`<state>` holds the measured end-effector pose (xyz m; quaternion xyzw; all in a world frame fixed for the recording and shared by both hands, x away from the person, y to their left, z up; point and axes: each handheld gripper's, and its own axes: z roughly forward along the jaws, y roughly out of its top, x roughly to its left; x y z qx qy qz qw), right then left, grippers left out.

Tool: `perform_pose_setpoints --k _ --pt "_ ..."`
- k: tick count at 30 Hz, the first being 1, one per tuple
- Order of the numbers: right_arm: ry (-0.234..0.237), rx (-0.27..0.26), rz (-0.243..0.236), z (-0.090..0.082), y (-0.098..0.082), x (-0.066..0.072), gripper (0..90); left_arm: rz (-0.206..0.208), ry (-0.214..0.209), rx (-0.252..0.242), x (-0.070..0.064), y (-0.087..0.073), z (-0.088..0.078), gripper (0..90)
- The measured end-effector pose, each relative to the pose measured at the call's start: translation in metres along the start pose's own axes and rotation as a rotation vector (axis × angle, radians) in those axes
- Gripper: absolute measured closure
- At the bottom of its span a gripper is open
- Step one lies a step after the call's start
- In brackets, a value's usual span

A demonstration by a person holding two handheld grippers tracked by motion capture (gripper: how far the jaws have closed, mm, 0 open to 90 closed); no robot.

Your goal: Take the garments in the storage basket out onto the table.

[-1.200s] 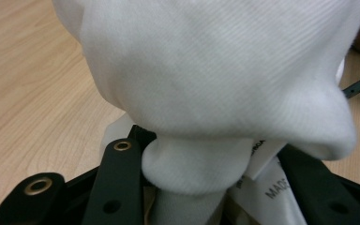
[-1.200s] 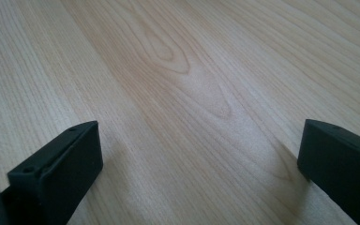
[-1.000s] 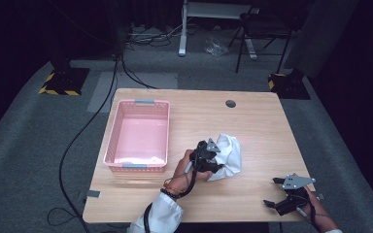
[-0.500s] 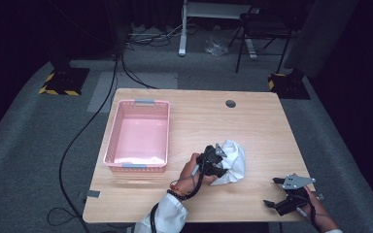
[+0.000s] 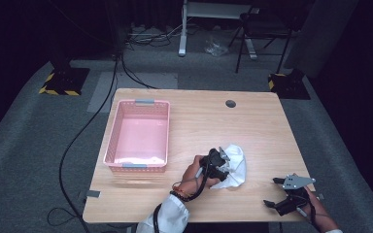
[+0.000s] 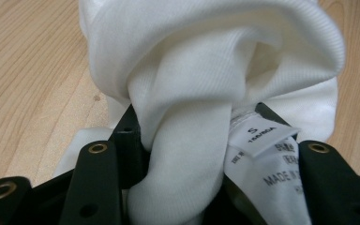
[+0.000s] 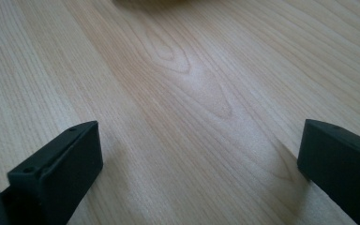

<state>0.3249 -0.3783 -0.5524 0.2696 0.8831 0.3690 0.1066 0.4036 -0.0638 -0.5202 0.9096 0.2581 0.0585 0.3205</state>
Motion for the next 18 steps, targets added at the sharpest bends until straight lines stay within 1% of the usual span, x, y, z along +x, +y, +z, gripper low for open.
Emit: perform_pose_setpoints --k 5,8,12,18 --pt "0.000 0.000 -0.001 0.0000 0.0000 -0.0001 0.3 0.006 0.004 0.008 -0.0005 0.0001 0.0023 44.7" --pt "0.000 0.000 0.000 0.0000 0.0000 0.0000 0.4 0.020 0.007 0.023 -0.0017 0.0009 0.0029 43.2" --pt "0.001 0.000 0.000 0.0000 0.0000 -0.0001 0.4 0.034 0.015 0.036 -0.0030 0.0021 0.0038 39.5" --pt "0.001 0.000 0.000 0.0001 0.0000 -0.0001 0.3 0.039 0.026 0.053 -0.0041 0.0027 0.0063 30.3"
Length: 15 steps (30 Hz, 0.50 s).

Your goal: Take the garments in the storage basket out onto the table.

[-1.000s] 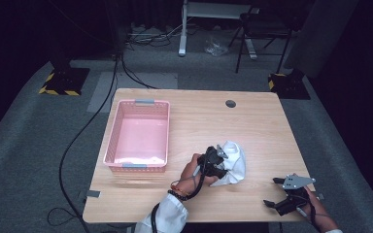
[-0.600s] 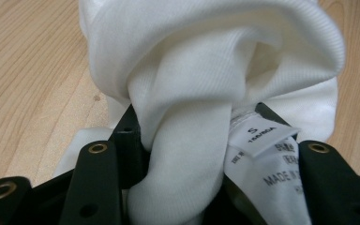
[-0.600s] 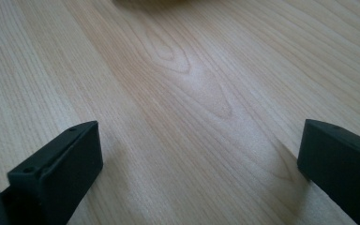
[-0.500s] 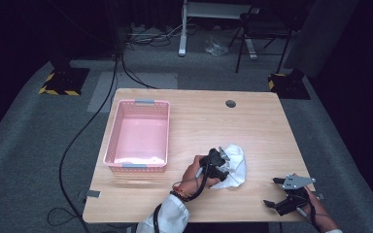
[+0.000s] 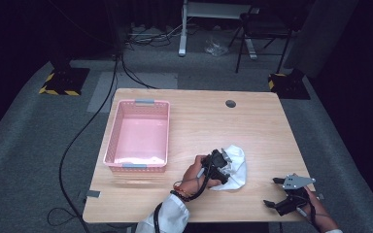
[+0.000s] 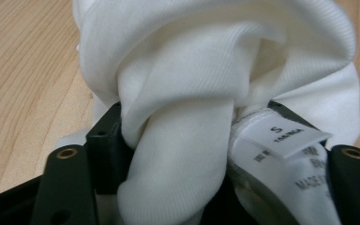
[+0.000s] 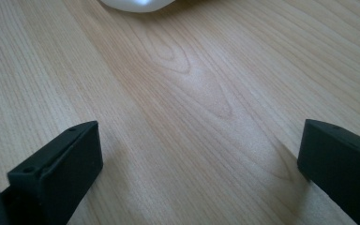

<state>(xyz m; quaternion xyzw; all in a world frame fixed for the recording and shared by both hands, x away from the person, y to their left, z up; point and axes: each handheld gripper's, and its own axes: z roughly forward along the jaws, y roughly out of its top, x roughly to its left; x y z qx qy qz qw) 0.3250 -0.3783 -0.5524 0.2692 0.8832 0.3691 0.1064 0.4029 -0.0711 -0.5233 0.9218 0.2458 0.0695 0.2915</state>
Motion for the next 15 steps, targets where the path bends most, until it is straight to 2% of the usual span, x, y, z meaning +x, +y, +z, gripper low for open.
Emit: perform_pose_setpoints --k 8,15 --pt "0.000 0.000 0.000 0.0000 0.0000 0.0000 0.4 0.005 0.023 0.014 -0.0026 0.0005 0.0036 19.1" --pt "0.000 0.000 -0.001 0.0000 0.0000 0.0000 0.4 0.014 0.022 0.024 -0.0053 0.0010 0.0075 10.3"
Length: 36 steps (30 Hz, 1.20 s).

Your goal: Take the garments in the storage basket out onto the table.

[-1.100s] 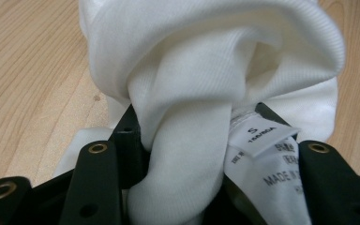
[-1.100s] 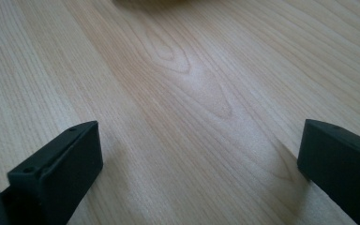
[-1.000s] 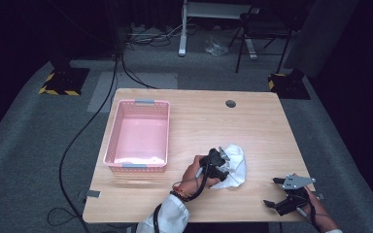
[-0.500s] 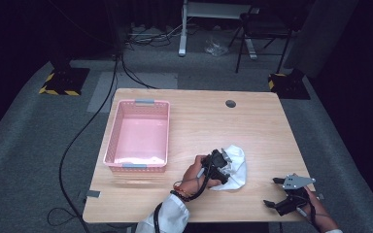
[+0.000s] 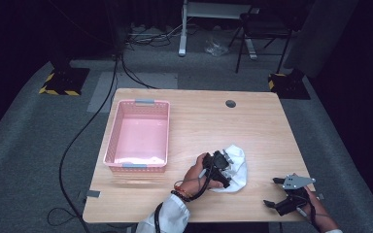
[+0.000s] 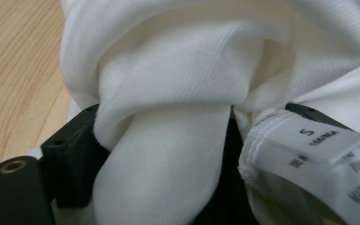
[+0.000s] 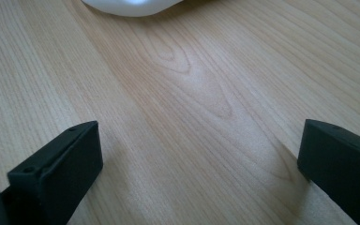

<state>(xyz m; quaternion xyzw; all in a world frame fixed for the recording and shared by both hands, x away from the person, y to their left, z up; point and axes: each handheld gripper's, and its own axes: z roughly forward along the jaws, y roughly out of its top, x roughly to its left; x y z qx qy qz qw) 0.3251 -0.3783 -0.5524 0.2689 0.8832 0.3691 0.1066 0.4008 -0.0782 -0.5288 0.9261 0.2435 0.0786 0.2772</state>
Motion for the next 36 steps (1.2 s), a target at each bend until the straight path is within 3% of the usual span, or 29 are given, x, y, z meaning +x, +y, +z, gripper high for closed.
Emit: perform_pose_setpoints --k 5,21,36 --pt "0.000 0.000 0.000 0.000 0.000 0.000 0.3 0.014 0.000 0.009 -0.002 0.000 0.002 5.1" --pt "0.000 0.000 0.000 0.000 0.000 0.000 0.3 0.036 0.007 0.019 -0.004 0.001 0.002 3.5" --pt "0.000 0.000 0.000 0.000 0.000 0.000 0.4 0.082 0.004 0.070 -0.005 0.005 -0.011 4.1"
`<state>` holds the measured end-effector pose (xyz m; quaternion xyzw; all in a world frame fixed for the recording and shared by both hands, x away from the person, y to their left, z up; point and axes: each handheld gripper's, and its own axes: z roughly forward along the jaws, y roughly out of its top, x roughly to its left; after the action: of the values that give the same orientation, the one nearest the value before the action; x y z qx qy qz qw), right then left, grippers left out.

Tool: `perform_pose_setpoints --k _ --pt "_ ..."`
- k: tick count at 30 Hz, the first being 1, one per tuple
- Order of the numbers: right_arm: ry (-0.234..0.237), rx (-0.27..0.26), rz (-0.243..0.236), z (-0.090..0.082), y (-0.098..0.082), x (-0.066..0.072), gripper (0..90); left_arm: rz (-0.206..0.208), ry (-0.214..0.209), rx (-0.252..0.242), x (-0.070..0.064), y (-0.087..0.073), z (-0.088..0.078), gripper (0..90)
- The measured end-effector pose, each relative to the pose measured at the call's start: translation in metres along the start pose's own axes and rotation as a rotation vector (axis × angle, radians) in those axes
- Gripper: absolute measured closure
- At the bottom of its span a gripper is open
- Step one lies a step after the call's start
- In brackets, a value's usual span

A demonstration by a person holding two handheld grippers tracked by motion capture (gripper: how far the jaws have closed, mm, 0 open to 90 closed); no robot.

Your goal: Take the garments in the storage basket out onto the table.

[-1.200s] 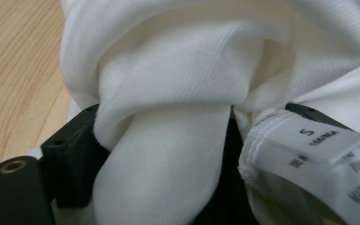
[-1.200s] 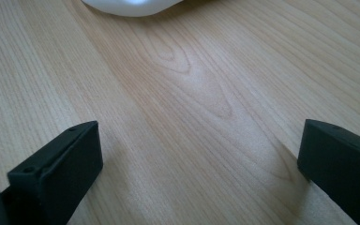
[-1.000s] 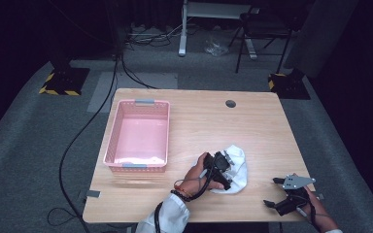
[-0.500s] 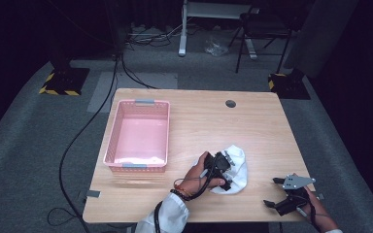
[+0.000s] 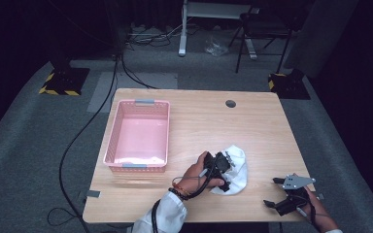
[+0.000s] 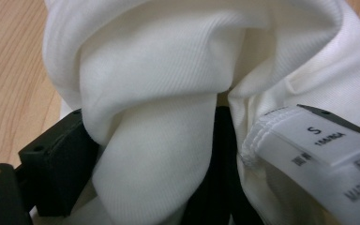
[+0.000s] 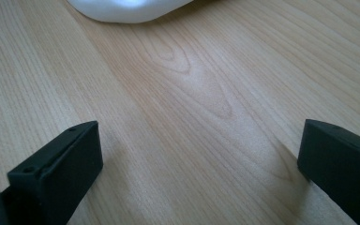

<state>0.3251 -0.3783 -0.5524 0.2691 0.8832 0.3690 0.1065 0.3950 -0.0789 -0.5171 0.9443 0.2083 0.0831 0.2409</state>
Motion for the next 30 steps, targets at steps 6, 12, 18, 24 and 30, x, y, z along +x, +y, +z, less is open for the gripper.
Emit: perform_pose_setpoints --k 6,12,18,24,30 --pt "0.000 0.000 0.000 0.000 0.000 0.000 0.3 0.019 0.011 -0.001 0.000 0.002 -0.007 4.1" --pt "0.000 0.000 0.000 0.000 0.000 0.000 0.3 0.039 0.012 0.003 0.000 0.001 -0.012 4.1" --pt "0.000 0.000 0.000 0.000 0.000 0.000 0.3 0.054 0.016 0.000 -0.001 -0.001 -0.020 4.2" --pt "0.000 0.000 0.000 0.000 0.000 0.000 0.4 0.065 0.025 -0.002 -0.001 -0.003 -0.029 4.2" --pt "-0.001 0.000 0.001 0.000 0.000 0.000 0.3 0.097 0.044 0.000 -0.003 -0.006 -0.039 4.2"
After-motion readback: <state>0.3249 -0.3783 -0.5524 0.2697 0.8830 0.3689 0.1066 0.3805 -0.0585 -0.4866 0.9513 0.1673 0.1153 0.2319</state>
